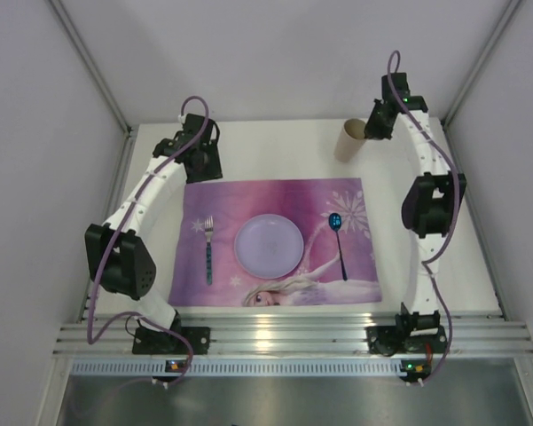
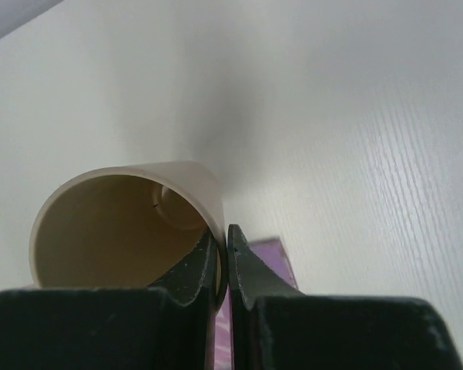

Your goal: Set the dinner table for one person

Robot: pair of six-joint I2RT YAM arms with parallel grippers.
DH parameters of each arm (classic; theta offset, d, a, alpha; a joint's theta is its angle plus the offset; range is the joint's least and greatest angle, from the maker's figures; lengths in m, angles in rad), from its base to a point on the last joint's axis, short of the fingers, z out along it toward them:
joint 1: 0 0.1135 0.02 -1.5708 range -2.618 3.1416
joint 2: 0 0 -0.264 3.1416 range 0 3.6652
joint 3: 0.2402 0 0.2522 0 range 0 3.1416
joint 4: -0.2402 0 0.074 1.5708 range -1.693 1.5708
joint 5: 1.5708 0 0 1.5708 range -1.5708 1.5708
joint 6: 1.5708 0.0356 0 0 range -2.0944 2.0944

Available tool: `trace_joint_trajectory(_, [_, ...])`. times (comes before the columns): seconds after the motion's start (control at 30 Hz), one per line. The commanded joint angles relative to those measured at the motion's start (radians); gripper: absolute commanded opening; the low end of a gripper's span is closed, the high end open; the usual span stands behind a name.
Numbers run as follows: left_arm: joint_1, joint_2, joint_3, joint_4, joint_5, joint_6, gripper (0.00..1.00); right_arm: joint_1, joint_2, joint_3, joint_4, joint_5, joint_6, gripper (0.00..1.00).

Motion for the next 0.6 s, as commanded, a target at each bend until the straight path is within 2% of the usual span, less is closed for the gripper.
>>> trace_joint_trajectory(0.0, [0.005, -0.032, -0.024, 0.037, 0.026, -0.015, 0.53, 0.068, -0.191, 0.003, -0.093, 0.015, -0.09, 0.0])
trace_joint_trajectory(0.23, [0.003, -0.101, -0.136, 0.086, 0.056, -0.031, 0.54, 0.2, -0.375, -0.256, -0.119, 0.057, -0.123, 0.0])
trace_joint_trajectory(0.43, [0.003, -0.158, -0.208, 0.106, 0.07, -0.039, 0.54, 0.277, -0.463, -0.527, -0.023, 0.121, -0.107, 0.0])
trace_joint_trajectory(0.57, [0.003, -0.193, -0.236, 0.097, 0.075, -0.035, 0.54, 0.289, -0.461, -0.606, 0.054, 0.187, -0.091, 0.0])
